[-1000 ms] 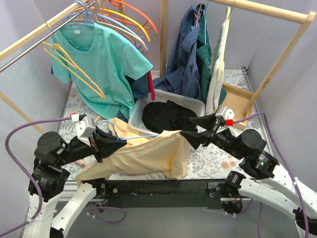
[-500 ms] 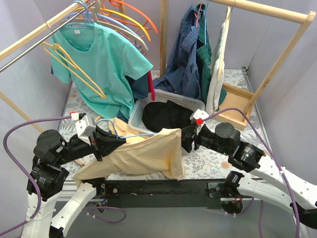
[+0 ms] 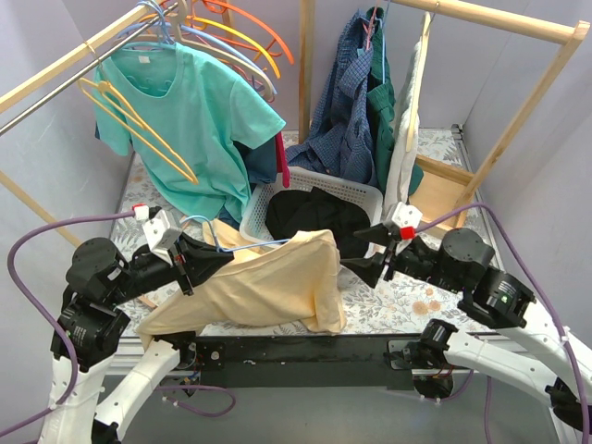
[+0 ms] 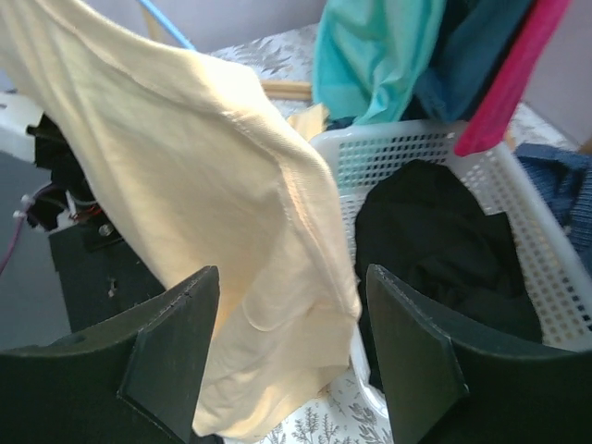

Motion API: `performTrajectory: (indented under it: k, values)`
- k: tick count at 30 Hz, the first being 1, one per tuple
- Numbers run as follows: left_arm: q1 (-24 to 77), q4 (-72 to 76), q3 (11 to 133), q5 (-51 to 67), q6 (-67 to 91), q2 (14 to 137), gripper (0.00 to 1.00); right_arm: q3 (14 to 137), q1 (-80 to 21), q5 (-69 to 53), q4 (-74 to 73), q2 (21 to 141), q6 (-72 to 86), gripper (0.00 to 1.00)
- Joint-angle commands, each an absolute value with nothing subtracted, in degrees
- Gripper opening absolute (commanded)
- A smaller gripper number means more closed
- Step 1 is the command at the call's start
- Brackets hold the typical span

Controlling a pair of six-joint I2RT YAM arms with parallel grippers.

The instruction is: Remove the t-shirt from the hanger

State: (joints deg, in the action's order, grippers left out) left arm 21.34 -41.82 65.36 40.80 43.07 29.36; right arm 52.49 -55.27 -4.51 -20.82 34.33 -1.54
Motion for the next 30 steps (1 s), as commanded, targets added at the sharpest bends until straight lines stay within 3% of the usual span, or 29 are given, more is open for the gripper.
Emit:
performTrajectory:
  k: [1,11,12,16,17,25,30]
  values:
    - [21.8,-41.04,66.88,41.04,42.19,30.41,0.0,53.27,-55.46,-10.9,-22.86,40.42,-3.34,0.73]
    - [22.32,-41.66,66.97,40.69,42.28,30.41,0.0,52.12,-55.37,-5.98,-15.38,46.58,-5.71,0.69]
    - [22.41,-41.66,66.97,40.69,42.1,30.32,0.0,51.95,-55.46,-5.28,-15.21,46.84,-5.71,0.64]
    - [22.76,-41.75,66.62,40.96,41.92,29.8,0.0,49.67,-55.46,2.62,-14.16,45.36,-6.24,0.08]
    - [22.85,-41.84,66.45,41.04,41.92,29.62,0.0,48.96,-55.37,4.2,-13.54,43.7,-6.41,0.02]
    - [23.29,-42.71,65.39,40.61,41.84,28.3,0.0,46.06,-54.23,21.5,-14.85,36.84,-6.24,0.01]
    - [23.47,-42.89,66.09,39.55,41.49,28.3,0.0,43.25,-53.79,23.73,-17.13,32.08,-3.79,0.01]
